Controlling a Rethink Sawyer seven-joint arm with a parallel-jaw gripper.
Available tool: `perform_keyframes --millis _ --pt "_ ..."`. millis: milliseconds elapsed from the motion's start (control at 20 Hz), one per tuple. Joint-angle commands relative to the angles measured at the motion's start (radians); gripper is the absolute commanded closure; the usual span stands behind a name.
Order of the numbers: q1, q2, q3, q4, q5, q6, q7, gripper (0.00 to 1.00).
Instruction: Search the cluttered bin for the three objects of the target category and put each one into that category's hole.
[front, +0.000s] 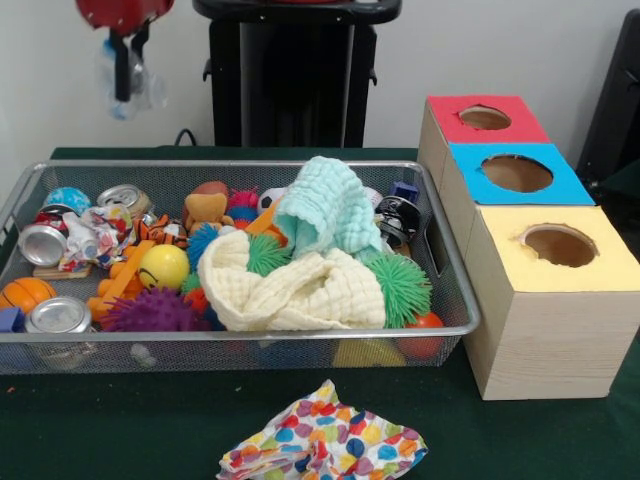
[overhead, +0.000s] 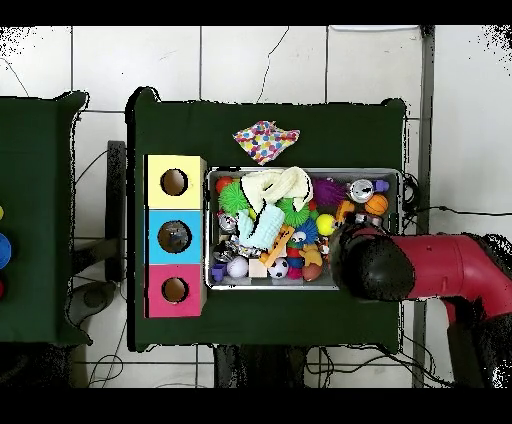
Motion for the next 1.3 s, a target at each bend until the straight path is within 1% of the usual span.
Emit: perform_keyframes --millis 50,150,200,300,400,450,500,700,800,900,950,1000,1050,1100,1150,1200,1250,1300 --pt "0.048 -0.214 -0.046 0.214 0.2 0.184 0.1 1.0" --pt "0.056 -0.23 -0.06 0.227 0.224 0.194 0.113 1.0" --pt "0.057 -0.226 -0.068 0.225 0.223 0.195 0.117 1.0" --pt "0.064 -0.251 -0.084 0.25 0.251 0.188 0.134 1.0" --pt "0.064 -0.248 -0.101 0.255 0.256 0.179 0.15 1.0" --pt "0.065 -0.23 -0.111 0.252 0.246 0.156 0.173 1.0" --pt "0.063 -0.225 -0.115 0.255 0.246 0.145 0.172 1.0" --pt "0.045 -0.165 -0.115 0.276 0.262 0.058 0.173 1.0" --pt "0.054 -0.139 -0.123 0.283 0.255 0.019 0.189 1.0" --pt "0.073 -0.118 -0.144 0.285 0.226 -0.026 0.228 1.0" --pt "0.084 -0.101 -0.15 0.297 0.22 -0.072 0.252 1.0" --pt "0.098 -0.089 -0.163 0.293 0.208 -0.091 0.277 1.0" --pt "0.116 -0.072 -0.18 0.305 0.198 -0.141 0.315 1.0" --pt "0.129 -0.061 -0.193 0.303 0.191 -0.158 0.331 1.0" --pt "0.139 -0.042 -0.206 0.316 0.208 -0.195 0.355 1.0" --pt "0.152 -0.034 -0.218 0.316 0.211 -0.211 0.367 1.0" --pt "0.189 -0.017 -0.247 0.315 0.207 -0.242 0.413 1.0" --pt "0.206 -0.01 -0.261 0.318 0.22 -0.263 0.429 1.0"
